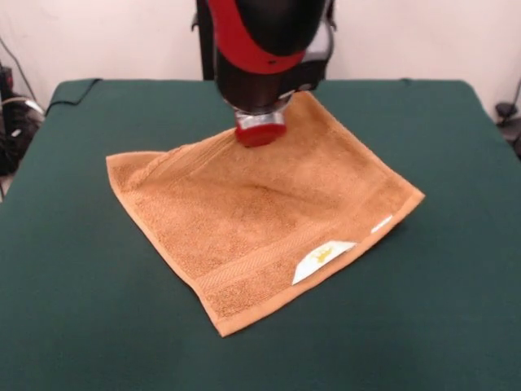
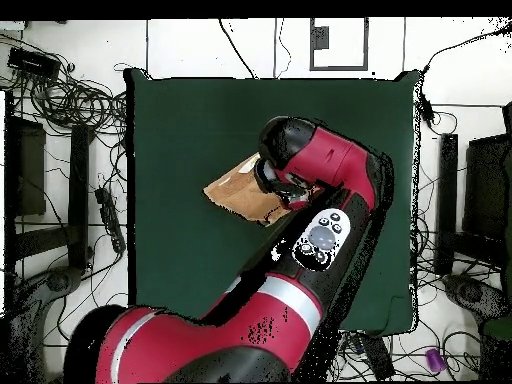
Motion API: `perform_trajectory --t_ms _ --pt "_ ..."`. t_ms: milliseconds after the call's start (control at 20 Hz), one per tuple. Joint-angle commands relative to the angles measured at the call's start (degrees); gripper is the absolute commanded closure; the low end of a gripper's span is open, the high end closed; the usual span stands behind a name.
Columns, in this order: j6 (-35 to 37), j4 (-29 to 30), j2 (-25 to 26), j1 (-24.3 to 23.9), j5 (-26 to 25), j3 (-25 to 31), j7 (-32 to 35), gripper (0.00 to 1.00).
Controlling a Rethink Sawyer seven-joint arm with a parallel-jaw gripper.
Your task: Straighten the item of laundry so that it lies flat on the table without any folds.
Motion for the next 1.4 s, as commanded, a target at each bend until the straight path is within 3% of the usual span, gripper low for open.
perform_trajectory --t_ms 50,300,350,900,1300,1400 --pt "-6.5 -1.0 3.5 -0.7 1.1 9.0 7.5 1.00" --pt "-6.8 -0.9 3.2 -1.0 -0.6 9.5 4.9 1.00" --pt "-6.7 -1.0 3.1 -1.1 -1.1 9.5 4.4 0.00" --pt "-5.1 -1.8 3.2 -0.8 -0.5 7.6 8.8 0.00" --pt "-4.3 1.4 1.6 0.7 0.4 7.9 10.5 0.00" --pt "-5.9 4.8 0.0 2.1 1.1 8.1 11.6 0.00"
